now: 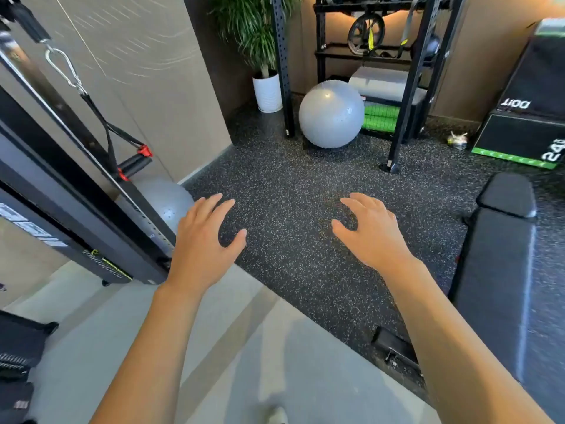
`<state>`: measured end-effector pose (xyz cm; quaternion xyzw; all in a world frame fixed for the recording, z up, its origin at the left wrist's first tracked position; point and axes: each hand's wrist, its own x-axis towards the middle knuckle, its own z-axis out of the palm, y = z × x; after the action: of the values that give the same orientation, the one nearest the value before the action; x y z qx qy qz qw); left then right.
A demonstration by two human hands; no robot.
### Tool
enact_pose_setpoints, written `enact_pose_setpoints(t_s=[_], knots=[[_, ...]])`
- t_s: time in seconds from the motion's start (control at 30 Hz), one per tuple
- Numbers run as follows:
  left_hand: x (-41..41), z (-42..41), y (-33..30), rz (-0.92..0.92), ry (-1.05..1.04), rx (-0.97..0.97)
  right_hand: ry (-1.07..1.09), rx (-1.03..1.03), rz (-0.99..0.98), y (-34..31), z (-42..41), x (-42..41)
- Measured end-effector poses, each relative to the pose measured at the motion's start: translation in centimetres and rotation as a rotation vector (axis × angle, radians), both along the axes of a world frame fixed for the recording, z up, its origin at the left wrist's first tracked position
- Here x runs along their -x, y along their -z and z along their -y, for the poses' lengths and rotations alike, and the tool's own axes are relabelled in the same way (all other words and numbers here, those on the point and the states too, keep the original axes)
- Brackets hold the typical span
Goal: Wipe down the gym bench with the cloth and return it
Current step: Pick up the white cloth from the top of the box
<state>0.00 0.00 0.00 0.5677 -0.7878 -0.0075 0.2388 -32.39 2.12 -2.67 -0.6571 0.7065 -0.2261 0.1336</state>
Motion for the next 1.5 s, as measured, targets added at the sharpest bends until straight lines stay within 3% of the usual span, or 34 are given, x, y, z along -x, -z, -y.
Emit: enact_pose_setpoints(t_s=[0.6, 1.17, 1.5], knots=[[9.7, 10.5, 1.9, 0.026, 0.193, 0.008, 0.225, -0.005, -0.099, 0.8, 3.6, 7.9], [13.2, 34.2, 3.7, 0.016, 0.376, -0.001, 0.383, -0.007, -0.166, 0.9, 22.3, 7.9], [18.8, 42.2, 4.1, -0.053, 0.473, -0.031, 0.471, -0.017, -0.167, 1.3, 27.1, 11.9]])
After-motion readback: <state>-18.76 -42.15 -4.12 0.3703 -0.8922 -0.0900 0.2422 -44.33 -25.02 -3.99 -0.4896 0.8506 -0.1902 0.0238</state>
